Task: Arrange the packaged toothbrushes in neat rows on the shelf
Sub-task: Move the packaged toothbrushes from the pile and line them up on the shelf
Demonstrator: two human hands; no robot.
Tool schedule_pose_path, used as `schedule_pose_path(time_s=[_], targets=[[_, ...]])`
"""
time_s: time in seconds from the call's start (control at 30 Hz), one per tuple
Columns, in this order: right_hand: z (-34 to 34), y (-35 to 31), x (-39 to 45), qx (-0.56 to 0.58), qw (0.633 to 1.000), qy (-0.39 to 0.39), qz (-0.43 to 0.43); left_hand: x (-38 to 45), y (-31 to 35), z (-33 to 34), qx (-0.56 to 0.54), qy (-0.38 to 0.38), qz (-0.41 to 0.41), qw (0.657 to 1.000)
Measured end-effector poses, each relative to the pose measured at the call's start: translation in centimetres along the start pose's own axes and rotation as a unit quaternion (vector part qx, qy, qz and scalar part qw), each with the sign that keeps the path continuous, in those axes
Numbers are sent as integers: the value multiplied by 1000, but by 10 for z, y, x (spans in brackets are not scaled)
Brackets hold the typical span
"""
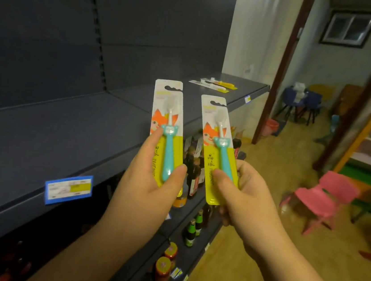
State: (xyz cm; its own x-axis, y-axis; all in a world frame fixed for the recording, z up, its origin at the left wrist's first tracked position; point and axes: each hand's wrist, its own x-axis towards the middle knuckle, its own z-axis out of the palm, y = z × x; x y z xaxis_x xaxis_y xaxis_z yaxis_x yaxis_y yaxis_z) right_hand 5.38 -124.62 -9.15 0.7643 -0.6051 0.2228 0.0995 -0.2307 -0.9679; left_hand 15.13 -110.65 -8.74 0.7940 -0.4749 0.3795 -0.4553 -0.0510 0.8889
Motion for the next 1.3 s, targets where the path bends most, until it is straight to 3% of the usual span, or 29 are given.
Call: schedule_pose_path(time_s=[0.53,0.9,1.3], targets=[[-177,66,191,17,997,-81,1,125,11,227,14,62,-20,998],[-218,107,315,47,993,-102,36,226,-11,290,47,96,-40,994],[-225,126,497,-19,994,-106,-14,376,-47,339,63,127,-3,990]])
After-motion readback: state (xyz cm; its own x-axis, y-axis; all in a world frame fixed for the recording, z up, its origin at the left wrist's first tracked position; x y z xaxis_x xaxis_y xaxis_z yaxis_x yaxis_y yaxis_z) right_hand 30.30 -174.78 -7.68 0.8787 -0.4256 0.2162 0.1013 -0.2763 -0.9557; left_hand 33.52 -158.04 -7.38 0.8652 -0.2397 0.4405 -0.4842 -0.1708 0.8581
